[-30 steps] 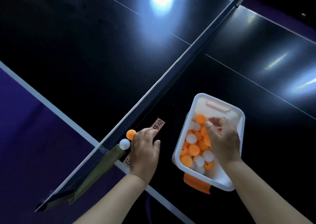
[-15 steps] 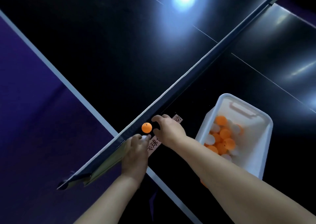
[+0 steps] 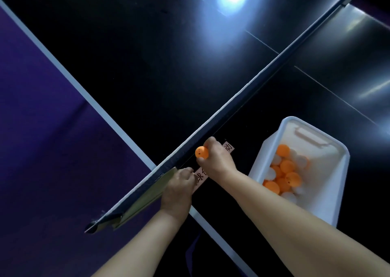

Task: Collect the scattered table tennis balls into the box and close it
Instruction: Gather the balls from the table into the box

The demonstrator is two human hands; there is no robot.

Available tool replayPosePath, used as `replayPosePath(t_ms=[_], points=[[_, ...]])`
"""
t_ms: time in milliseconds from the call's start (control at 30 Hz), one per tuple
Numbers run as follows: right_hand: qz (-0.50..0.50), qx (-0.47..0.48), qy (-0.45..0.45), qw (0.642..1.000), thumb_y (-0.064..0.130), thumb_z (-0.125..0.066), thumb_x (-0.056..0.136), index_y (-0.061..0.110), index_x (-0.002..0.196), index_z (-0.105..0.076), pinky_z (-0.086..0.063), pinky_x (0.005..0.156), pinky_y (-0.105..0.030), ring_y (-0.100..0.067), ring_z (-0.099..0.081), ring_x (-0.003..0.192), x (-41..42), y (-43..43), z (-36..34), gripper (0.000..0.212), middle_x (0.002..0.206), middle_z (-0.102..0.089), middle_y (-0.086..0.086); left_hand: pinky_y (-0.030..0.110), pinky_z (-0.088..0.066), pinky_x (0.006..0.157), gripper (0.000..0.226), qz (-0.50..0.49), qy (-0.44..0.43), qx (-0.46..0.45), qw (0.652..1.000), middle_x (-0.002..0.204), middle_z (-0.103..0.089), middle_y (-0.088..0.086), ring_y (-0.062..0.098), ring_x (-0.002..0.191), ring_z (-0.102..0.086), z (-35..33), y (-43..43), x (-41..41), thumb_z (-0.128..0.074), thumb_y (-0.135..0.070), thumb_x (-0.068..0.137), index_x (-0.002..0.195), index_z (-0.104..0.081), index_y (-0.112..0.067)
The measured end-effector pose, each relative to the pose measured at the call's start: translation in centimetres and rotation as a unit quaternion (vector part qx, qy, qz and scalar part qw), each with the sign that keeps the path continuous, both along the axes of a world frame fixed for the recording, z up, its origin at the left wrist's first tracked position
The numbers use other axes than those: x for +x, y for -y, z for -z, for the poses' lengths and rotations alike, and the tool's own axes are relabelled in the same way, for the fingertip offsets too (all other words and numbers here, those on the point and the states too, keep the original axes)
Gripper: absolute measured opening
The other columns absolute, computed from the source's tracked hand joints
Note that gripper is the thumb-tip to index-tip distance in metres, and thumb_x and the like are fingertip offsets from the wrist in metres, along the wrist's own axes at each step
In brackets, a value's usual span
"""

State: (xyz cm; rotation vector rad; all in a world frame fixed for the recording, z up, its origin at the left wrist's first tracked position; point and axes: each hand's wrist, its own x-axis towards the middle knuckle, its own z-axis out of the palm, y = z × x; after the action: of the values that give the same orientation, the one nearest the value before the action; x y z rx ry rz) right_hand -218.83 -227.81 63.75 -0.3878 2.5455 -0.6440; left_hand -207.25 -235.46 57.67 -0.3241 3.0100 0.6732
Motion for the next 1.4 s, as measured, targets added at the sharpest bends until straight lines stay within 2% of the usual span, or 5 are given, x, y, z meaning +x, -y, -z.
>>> replayPosePath(t_ms=[267,500,633,800,1400], points=[[0.147,-0.210,-0.229,0.939,0.018,-0.072,0.077,0.026,0.104,-0.052,-0.048,0.069,-0.021,-0.009,-0.059,0.076,2.2,-9.4,-6.6,0.034,0.087,-0.058,0.008,0.031,-0.051,0.081,0.043,0.027,-0.057,0.130,0.989,0.127,-0.055,0.003,0.020,0.106,-0.058,-5.1,-2.5,-2.8,-0.045,-0.032,0.094,0.134,-0.038,-0.017],[0.253,-0.115,-0.202,0.939,0.048,-0.054,0.081,0.020,0.114,-0.055,-0.049,0.082,-0.035,-0.017,-0.057,0.095,4.5,-17.7,-7.8,0.044,0.105,-0.056,0.005,0.025,-0.047,0.078,0.053,0.125,-0.099,0.262,0.952,0.125,-0.056,-0.004,0.015,0.098,-0.059,-13.1,-7.5,-5.7,-0.047,-0.047,0.090,0.135,-0.042,-0.020],[0.323,-0.062,-0.234,0.915,0.017,-0.062,0.086,0.015,0.095,-0.063,-0.049,0.083,-0.039,-0.023,-0.056,0.097,6.1,-20.8,-6.9,0.009,0.097,-0.056,0.004,0.028,-0.045,0.088,0.052,0.177,-0.110,0.251,0.945,0.127,-0.057,0.000,0.018,0.110,-0.057,-12.5,-8.8,-6.4,-0.049,-0.045,0.088,0.132,-0.048,-0.017],[0.369,0.023,-0.253,0.894,0.000,-0.065,0.078,0.006,0.098,-0.066,-0.037,0.082,-0.026,-0.029,-0.054,0.097,9.0,-23.4,-4.9,0.021,0.102,-0.062,-0.008,0.034,-0.022,0.113,0.058,0.150,-0.074,0.151,0.974,0.144,-0.039,0.003,0.021,0.134,-0.030,-10.7,-10.1,-6.7,-0.061,-0.027,0.087,0.138,-0.039,-0.013],[0.363,-0.094,-0.064,0.925,0.023,-0.061,0.086,0.015,0.126,-0.050,-0.039,0.069,-0.027,-0.013,-0.053,0.077,9.4,-31.2,-4.9,0.042,0.081,-0.051,0.009,0.028,-0.046,0.074,0.023,-0.048,-0.076,0.225,0.970,0.091,-0.060,-0.007,0.013,0.087,-0.056,-12.3,-17.8,-2.1,-0.058,-0.017,0.081,0.104,-0.059,-0.021]])
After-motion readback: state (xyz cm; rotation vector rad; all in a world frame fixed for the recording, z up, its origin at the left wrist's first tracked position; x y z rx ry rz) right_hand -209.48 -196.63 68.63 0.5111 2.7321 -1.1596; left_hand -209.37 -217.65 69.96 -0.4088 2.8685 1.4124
